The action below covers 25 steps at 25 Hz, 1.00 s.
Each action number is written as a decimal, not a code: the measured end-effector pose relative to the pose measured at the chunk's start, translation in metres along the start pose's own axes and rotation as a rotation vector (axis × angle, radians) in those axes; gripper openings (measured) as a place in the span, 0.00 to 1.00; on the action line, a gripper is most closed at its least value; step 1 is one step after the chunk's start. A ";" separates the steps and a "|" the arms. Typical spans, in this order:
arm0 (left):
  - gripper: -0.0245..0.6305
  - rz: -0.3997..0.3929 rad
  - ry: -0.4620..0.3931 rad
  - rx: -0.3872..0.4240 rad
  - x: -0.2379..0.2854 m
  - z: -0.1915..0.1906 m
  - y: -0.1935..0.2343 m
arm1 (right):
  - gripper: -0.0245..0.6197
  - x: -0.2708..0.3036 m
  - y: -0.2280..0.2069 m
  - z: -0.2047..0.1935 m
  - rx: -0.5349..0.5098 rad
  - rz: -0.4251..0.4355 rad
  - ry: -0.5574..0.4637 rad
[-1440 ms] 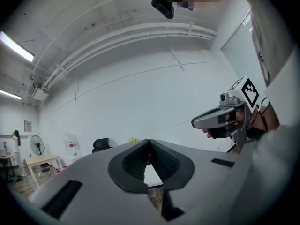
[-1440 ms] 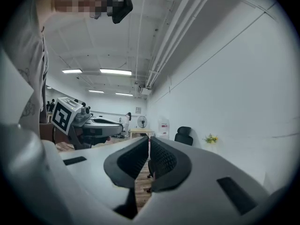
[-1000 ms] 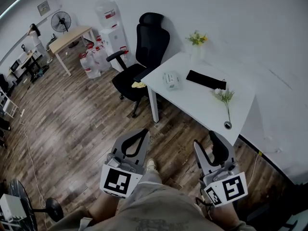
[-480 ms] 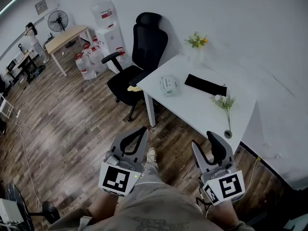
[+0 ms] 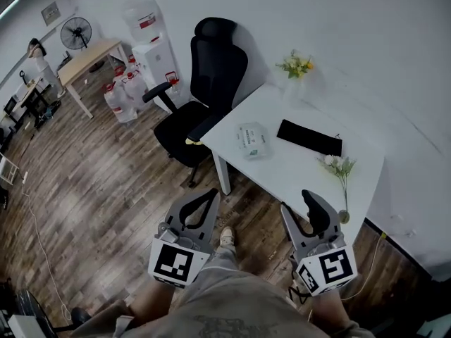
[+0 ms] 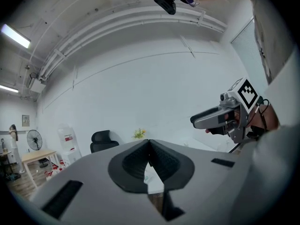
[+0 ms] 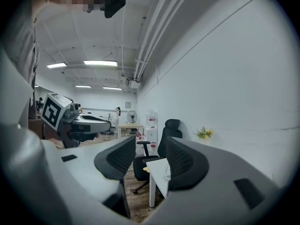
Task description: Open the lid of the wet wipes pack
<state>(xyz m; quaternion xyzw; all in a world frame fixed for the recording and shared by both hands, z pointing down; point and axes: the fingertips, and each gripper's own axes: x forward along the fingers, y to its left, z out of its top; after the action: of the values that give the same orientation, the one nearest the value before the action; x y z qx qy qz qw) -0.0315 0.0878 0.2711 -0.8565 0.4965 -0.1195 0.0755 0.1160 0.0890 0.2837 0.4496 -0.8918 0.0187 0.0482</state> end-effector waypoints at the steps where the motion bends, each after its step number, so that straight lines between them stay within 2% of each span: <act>1: 0.06 -0.006 0.000 -0.004 0.010 0.001 0.010 | 0.35 0.014 -0.004 0.001 0.004 -0.001 0.007; 10: 0.06 -0.080 0.028 -0.021 0.096 -0.019 0.097 | 0.35 0.147 -0.033 -0.014 0.038 -0.023 0.117; 14: 0.06 -0.136 0.052 -0.089 0.128 -0.036 0.128 | 0.35 0.193 -0.043 -0.016 0.039 -0.047 0.145; 19: 0.06 -0.177 0.064 -0.103 0.162 -0.051 0.152 | 0.35 0.228 -0.058 -0.019 0.032 -0.083 0.168; 25: 0.06 -0.204 0.079 -0.136 0.185 -0.063 0.163 | 0.34 0.245 -0.073 -0.026 0.025 -0.119 0.217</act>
<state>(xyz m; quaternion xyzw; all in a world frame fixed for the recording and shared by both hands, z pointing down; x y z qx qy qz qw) -0.0962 -0.1543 0.3149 -0.9002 0.4166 -0.1262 -0.0150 0.0321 -0.1484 0.3341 0.4974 -0.8528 0.0757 0.1399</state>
